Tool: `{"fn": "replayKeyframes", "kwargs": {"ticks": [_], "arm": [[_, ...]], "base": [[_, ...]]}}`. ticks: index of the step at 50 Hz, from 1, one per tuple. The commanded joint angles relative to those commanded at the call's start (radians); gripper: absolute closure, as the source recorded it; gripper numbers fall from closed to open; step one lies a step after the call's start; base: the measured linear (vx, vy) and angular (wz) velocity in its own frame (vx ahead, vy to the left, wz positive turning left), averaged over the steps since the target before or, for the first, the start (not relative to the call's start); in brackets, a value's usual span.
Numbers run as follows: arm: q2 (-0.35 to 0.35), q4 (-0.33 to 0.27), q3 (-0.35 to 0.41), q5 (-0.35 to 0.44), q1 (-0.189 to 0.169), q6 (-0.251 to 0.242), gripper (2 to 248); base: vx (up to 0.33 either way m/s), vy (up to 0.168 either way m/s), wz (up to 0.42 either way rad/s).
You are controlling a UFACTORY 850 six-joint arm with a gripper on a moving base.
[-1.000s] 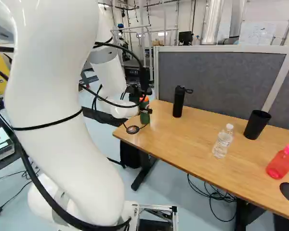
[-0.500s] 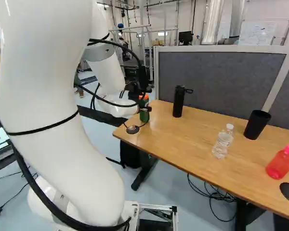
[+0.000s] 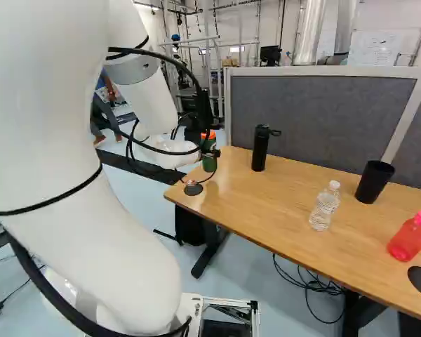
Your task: Pick up the green bottle from the table
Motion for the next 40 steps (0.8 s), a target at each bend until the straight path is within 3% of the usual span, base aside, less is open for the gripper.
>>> {"fn": "replayKeyframes", "kwargs": {"ticks": [19, 40], "arm": [[0.122, 0.0, 0.074, 0.0, 0.002, 0.0, 138], [0.209, 0.0, 0.149, 0.0, 0.005, 0.0, 138]], "base": [[0.0, 0.0, 0.0], [0.0, 0.0, 0.0]]}}
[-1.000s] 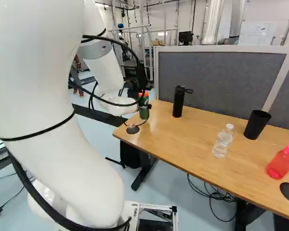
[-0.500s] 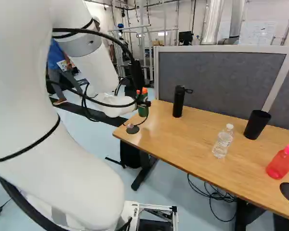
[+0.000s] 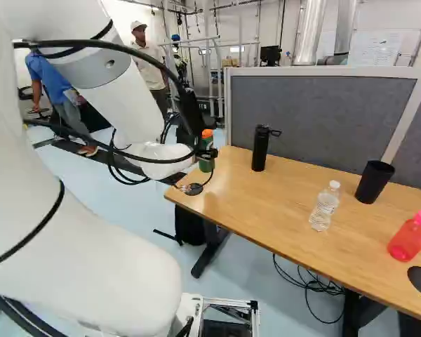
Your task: Pick up the green bottle from the table
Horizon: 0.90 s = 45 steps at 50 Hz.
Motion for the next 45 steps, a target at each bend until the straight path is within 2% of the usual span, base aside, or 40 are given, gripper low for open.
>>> {"fn": "replayKeyframes", "kwargs": {"ticks": [23, 45], "arm": [[0.01, -0.018, 0.026, 0.021, 0.004, 0.0, 138], [0.036, -0.076, 0.104, 0.088, 0.016, 0.0, 138]], "base": [[0.0, 0.0, 0.0], [0.0, 0.0, 0.0]]}}
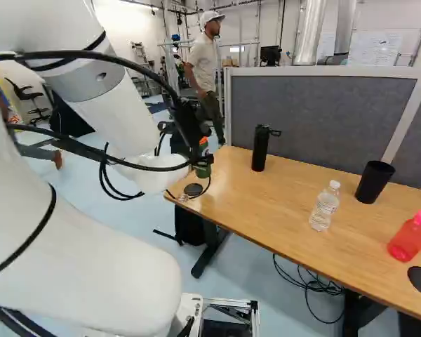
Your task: Pick up the green bottle from the table
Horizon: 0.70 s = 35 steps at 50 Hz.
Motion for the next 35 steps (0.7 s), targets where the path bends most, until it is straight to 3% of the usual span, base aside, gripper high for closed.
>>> {"fn": "replayKeyframes", "kwargs": {"ticks": [35], "arm": [[0.04, -0.089, 0.121, 0.105, 0.019, 0.0, 138]], "base": [[0.0, 0.0, 0.0]]}}
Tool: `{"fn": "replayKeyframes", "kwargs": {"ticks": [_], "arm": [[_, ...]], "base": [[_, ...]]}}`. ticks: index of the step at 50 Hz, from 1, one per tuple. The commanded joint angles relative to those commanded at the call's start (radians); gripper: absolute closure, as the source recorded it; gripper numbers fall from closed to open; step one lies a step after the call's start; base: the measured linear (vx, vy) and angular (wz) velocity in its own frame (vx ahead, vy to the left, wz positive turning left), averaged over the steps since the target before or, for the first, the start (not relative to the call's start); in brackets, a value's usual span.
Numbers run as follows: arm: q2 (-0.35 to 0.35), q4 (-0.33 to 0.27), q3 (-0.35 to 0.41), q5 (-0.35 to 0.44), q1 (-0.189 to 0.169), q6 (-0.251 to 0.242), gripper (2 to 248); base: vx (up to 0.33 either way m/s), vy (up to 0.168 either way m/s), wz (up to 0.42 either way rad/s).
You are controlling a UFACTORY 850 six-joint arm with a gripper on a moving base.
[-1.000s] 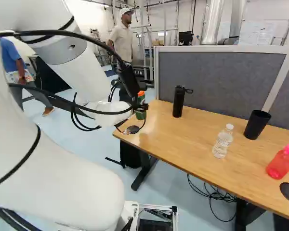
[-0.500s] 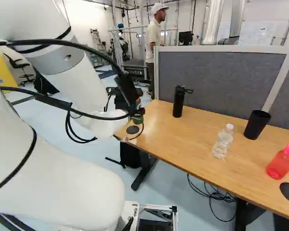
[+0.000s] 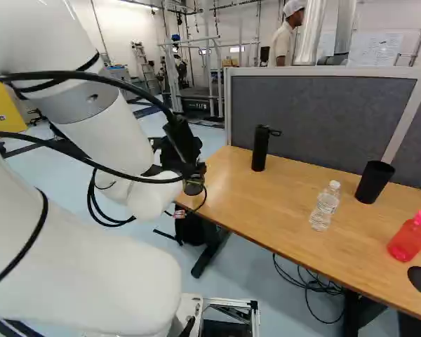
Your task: Pick up the green bottle from the table
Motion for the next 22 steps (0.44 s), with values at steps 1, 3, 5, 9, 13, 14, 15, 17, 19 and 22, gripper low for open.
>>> {"fn": "replayKeyframes", "kwargs": {"ticks": [1, 3, 5, 9, 13, 14, 15, 17, 19, 22], "arm": [[0.0, -0.001, 0.001, 0.001, 0.0, 0.0, 138], [0.001, -0.003, 0.004, 0.004, 0.001, 0.0, 138], [0.002, -0.005, 0.006, 0.005, 0.001, 0.0, 138], [0.003, -0.007, 0.009, 0.008, 0.001, 0.0, 138], [0.003, -0.007, 0.01, 0.009, 0.002, 0.0, 138], [0.003, -0.007, 0.01, 0.009, 0.002, 0.0, 138], [0.003, -0.007, 0.01, 0.009, 0.002, 0.0, 138], [0.003, -0.007, 0.01, 0.009, 0.002, 0.0, 138], [0.003, -0.007, 0.01, 0.009, 0.002, 0.0, 138], [0.003, -0.007, 0.01, 0.009, 0.002, 0.0, 138]], "base": [[0.0, 0.0, 0.0], [0.0, 0.0, 0.0], [0.0, 0.0, 0.0], [0.0, 0.0, 0.0], [0.0, 0.0, 0.0], [0.0, 0.0, 0.0], [0.0, 0.0, 0.0], [0.0, 0.0, 0.0], [0.0, 0.0, 0.0], [0.0, 0.0, 0.0]]}}
